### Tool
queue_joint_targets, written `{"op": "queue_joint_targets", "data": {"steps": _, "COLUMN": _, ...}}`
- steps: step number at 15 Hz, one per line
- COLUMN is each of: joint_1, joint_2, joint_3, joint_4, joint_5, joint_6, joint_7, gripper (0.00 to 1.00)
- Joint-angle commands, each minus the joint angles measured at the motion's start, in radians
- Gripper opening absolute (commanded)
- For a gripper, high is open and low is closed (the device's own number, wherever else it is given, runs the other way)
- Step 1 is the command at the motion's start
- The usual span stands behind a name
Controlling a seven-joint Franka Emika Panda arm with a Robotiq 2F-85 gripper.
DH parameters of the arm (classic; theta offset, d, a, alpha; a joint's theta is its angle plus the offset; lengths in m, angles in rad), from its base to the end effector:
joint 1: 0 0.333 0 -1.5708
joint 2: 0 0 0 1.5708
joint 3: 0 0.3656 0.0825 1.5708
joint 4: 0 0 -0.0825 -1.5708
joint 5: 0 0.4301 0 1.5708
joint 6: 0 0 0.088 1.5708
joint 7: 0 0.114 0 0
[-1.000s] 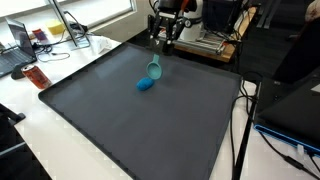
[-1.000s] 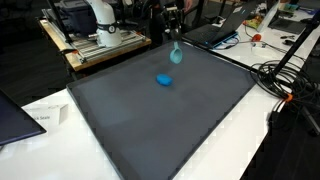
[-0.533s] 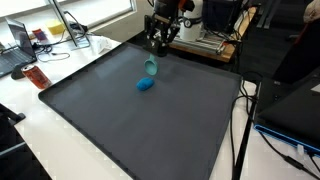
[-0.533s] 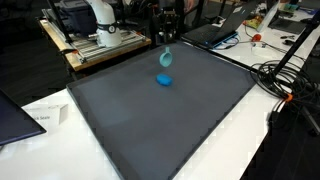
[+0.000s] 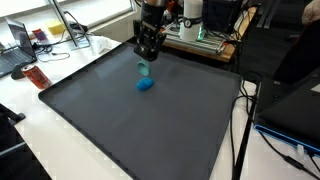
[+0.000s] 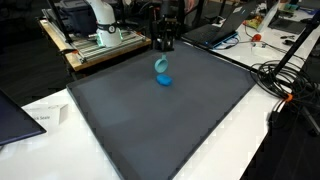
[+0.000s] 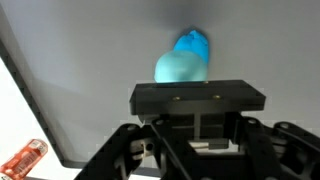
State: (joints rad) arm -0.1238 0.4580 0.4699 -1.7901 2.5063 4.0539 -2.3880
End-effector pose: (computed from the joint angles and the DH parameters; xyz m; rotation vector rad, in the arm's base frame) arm 0.5507 0.0806 0.3354 2.8909 -0.1033 0.3031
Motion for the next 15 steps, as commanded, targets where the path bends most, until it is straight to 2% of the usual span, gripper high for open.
{"op": "queue_joint_targets", "data": {"steps": 1, "joint_1": -0.064, "joint_2": 0.105, "joint_3": 0.055, "joint_4": 0.140, "joint_5": 0.003, "joint_6": 0.087, "joint_7": -0.069, "gripper": 0.28}}
{"op": "queue_joint_targets", "data": {"steps": 4, "joint_1": -0.105, "joint_2": 0.183, "joint_3": 0.099, "joint_4": 0.215, "joint_5": 0.003, "joint_6": 0.124, "joint_7": -0.090, "gripper": 0.28}}
{"op": "queue_joint_targets", "data": {"steps": 9, "joint_1": -0.115, "joint_2": 0.292, "joint_3": 0.105, "joint_4": 0.319, "joint_5": 0.004, "joint_6": 0.173, "joint_7": -0.112, "gripper": 0.28}}
{"op": "queue_joint_targets", "data": {"steps": 15, "joint_1": -0.134, "joint_2": 0.374, "joint_3": 0.134, "joint_4": 0.397, "joint_5": 0.005, "joint_6": 0.141, "joint_7": -0.163, "gripper": 0.28}}
